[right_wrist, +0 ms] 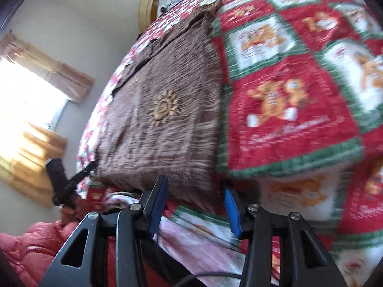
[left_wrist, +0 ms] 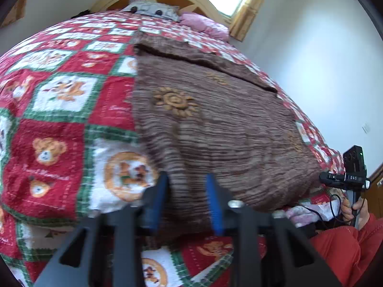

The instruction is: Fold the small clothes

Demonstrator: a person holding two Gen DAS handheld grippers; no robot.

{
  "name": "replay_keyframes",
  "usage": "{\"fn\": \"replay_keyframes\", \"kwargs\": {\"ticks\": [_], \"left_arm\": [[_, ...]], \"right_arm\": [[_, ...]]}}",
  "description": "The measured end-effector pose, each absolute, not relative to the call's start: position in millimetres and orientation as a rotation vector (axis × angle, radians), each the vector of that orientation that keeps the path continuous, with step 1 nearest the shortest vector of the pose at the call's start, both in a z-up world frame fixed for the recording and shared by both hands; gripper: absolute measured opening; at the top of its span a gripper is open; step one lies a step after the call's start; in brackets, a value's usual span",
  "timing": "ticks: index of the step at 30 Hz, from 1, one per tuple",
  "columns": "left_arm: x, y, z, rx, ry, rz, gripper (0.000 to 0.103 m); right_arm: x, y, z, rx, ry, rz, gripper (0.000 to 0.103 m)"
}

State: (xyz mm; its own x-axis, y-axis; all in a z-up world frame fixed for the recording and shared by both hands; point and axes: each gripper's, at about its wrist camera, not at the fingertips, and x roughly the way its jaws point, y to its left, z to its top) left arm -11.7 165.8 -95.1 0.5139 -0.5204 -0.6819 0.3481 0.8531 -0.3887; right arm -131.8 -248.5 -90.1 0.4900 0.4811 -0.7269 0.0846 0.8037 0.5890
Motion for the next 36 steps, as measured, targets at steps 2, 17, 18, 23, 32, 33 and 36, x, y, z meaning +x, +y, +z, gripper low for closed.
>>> {"fn": "replay_keyframes", "kwargs": {"ticks": [2, 17, 18, 23, 32, 33, 36], "left_arm": [[-8.1, 173.1, -97.5, -0.253, 0.910, -0.524, 0.011], [51.8, 165.3, -32.6, -0.420, 0.934, -0.647, 0.009], [63.7, 162.8, -28.6, -0.425, 0.938, -0.640, 0.009], [147.8, 148.6, -25.7, -0.434, 0.963, -0.526, 0.009], [212.0, 164.0, -42.6, -0.311, 1.008, -0.409, 0.041], [211.5, 169.5, -35.9, -0.292, 0.984, -0.412, 0.054], [197.2, 185.4, -15.6, -0.137, 0.865, -0.411, 0.065]], "right_arm": [[-130.8, -248.8, -92.6, 0.613, 1.056, 0.250, 0.031], [-73.2, -273.4, -9.2, 0.764, 0.880, 0.407, 0.006], [-57.7, -279.3, -5.4, 0.788, 0.868, 0.401, 0.006], [13.6, -305.1, -11.8, 0.882, 0.826, 0.310, 0.006], [81.1, -318.0, -62.8, 0.841, 0.884, 0.170, 0.007], [79.6, -318.5, -61.9, 0.844, 0.870, 0.182, 0.009], [69.5, -320.6, -49.8, 0.799, 0.802, 0.202, 0.048]]}}
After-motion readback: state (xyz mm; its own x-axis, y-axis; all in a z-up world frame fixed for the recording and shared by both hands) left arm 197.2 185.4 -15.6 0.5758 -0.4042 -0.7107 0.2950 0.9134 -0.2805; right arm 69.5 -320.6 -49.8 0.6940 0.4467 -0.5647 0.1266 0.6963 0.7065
